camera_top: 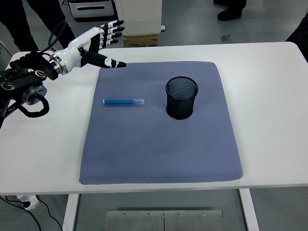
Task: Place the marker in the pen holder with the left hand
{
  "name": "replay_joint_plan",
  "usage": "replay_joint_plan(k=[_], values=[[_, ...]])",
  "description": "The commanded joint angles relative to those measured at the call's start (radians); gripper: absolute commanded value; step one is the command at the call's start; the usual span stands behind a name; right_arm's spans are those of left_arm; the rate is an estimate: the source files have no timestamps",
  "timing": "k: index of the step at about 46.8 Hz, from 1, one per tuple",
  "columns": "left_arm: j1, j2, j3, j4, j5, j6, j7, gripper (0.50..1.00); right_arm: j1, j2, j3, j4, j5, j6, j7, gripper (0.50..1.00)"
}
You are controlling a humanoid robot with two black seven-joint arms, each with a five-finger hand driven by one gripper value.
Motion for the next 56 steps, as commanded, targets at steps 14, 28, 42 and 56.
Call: replay_joint_plan(k=[14,28,42,56], values=[[-0.074,-0.032,0.308,0.003,0.338,0.029,0.001,1.000,0.000,0.000,0.000,0.000,0.000,0.000,0.000,1.000],[-0.080,-0.072,0.311,0.018,0.454,0.038,0.015,1.000,0.000,0.000,0.000,0.000,0.000,0.000,0.000,1.000],[-0.094,-0.109,0.306,0.046,0.454,0.037,0.016,1.000,0.000,0.000,0.000,0.000,0.000,0.000,0.000,1.000],[-0.092,-0.141,0.312,0.091,0.458,0.035,0.038,1.000,0.000,0.000,0.000,-0.001,0.000,0.000,0.000,1.000]])
